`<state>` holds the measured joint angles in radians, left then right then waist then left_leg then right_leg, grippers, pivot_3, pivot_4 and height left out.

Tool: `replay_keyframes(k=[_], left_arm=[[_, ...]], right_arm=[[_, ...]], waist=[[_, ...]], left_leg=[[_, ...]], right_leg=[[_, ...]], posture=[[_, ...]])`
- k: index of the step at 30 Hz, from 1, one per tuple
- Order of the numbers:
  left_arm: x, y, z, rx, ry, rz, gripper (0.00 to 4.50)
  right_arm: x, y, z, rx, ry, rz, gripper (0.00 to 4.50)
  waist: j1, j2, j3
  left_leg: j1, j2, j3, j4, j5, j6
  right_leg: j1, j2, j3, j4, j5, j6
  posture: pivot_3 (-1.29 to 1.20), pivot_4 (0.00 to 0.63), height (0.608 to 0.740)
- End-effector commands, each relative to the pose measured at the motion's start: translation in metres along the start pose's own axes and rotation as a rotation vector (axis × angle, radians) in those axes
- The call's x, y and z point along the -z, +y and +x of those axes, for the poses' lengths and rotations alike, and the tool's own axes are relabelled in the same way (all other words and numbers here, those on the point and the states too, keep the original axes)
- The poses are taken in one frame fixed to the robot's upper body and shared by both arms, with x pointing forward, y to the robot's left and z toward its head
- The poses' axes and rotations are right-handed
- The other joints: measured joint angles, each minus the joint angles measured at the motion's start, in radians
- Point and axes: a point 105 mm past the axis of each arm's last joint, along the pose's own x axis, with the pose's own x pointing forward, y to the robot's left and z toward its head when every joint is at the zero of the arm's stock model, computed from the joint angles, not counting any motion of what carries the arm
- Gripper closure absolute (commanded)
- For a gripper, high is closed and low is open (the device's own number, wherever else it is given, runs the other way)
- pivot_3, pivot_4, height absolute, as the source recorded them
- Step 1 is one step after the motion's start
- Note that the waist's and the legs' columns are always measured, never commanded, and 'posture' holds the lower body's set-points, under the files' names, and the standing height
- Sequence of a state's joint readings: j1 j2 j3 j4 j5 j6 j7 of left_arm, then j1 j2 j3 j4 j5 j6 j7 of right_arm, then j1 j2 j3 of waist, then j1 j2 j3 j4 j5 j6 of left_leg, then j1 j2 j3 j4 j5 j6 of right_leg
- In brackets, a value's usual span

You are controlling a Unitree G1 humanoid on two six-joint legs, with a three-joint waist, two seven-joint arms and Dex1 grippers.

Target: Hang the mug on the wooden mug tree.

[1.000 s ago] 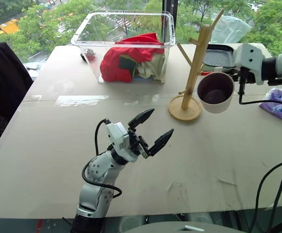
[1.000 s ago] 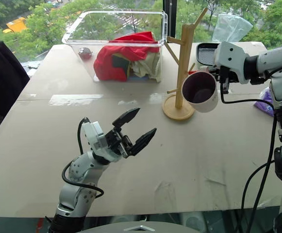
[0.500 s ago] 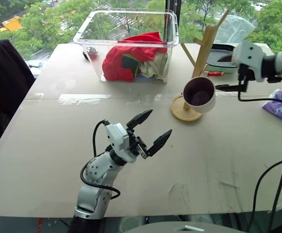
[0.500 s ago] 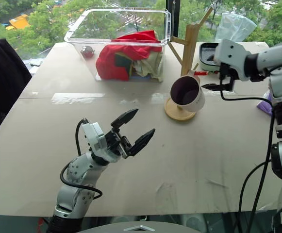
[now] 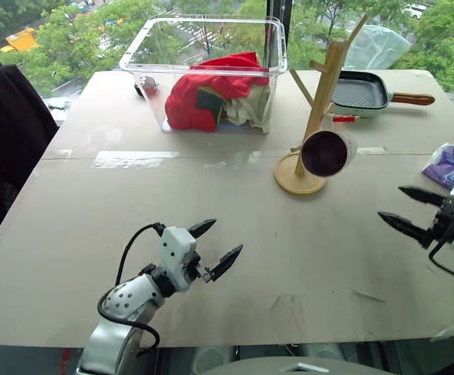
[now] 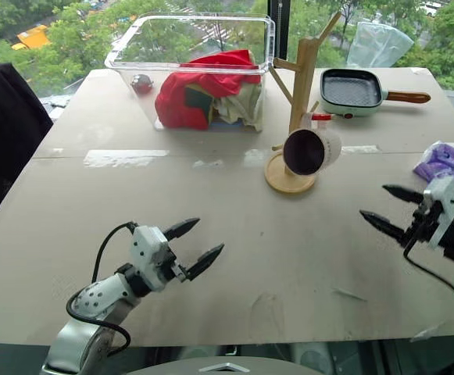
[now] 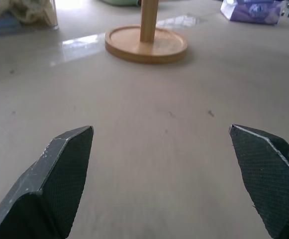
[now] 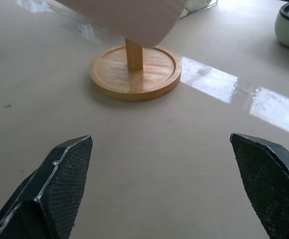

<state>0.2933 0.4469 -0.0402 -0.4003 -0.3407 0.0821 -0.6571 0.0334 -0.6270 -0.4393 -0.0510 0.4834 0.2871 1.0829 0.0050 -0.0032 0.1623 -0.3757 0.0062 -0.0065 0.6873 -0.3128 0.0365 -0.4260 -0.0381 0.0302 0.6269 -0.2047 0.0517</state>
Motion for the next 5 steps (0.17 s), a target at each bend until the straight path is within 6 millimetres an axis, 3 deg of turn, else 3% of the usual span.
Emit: replay_keyframes(k=[1,5], left_arm=[[-0.003,0.0,0.0,-0.006,-0.007,0.024,0.0],[-0.002,0.001,0.002,-0.004,0.01,0.012,0.0]], right_arm=[[0.013,0.014,-0.001,0.053,-0.018,-0.029,0.03],[0.039,0.027,-0.002,0.061,0.03,-0.013,0.03]], waist=[[0.0,-0.001,0.0],[-0.002,-0.001,0.0]], left_leg=[[0.0,0.0,0.0,0.001,0.0,0.0],[0.014,0.001,0.001,0.0,0.0,0.0]], right_leg=[[0.001,0.0,0.0,0.0,0.0,-0.001],[0.013,0.001,0.001,0.0,-0.003,0.002]], posture=[[0.0,0.15,0.74],[0.0,0.15,0.74]])
